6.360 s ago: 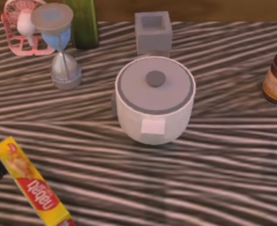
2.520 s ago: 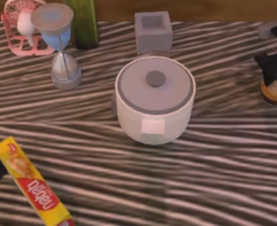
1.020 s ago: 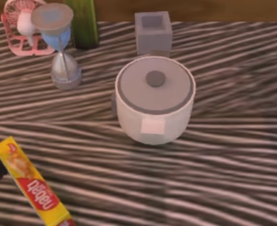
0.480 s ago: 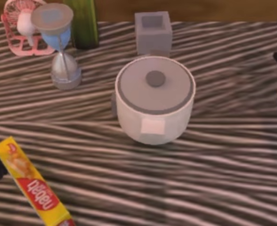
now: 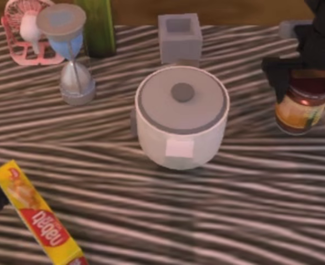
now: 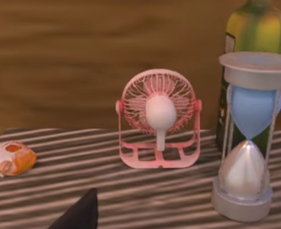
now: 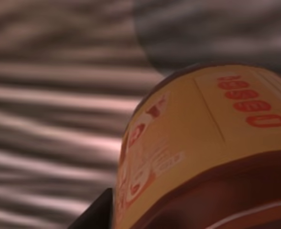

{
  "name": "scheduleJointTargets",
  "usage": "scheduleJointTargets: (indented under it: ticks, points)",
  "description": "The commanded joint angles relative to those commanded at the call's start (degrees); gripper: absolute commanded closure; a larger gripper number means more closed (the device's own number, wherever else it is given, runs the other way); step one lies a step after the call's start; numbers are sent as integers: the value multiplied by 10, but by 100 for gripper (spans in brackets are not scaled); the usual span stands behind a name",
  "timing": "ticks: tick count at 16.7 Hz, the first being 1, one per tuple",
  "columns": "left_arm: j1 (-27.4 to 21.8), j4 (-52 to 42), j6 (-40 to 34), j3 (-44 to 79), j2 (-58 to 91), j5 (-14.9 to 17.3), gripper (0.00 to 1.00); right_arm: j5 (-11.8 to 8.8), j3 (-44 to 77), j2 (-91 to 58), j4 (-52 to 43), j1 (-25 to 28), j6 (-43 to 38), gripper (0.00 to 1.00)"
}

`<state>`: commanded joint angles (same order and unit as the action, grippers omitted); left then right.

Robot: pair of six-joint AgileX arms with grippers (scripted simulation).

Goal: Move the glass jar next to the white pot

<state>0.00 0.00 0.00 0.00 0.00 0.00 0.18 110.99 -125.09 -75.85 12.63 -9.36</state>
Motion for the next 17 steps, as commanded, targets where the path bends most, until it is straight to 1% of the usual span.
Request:
scheduleJointTargets:
  ticks: [2,4,10,14,17]
  points:
    - [0,0,0,0,0,0,0,0,8,-16,6,20,-46,100]
    - [0,0,0,0,0,0,0,0,13,-24,10,30,-68,100]
    - [0,0,0,0,0,0,0,0,1,-23,19,28,-70,100]
    - [0,0,0,0,0,0,0,0,-59,-33,95,31,-70,100]
    - [0,0,0,0,0,0,0,0,-78,-39,115,32,-71,100]
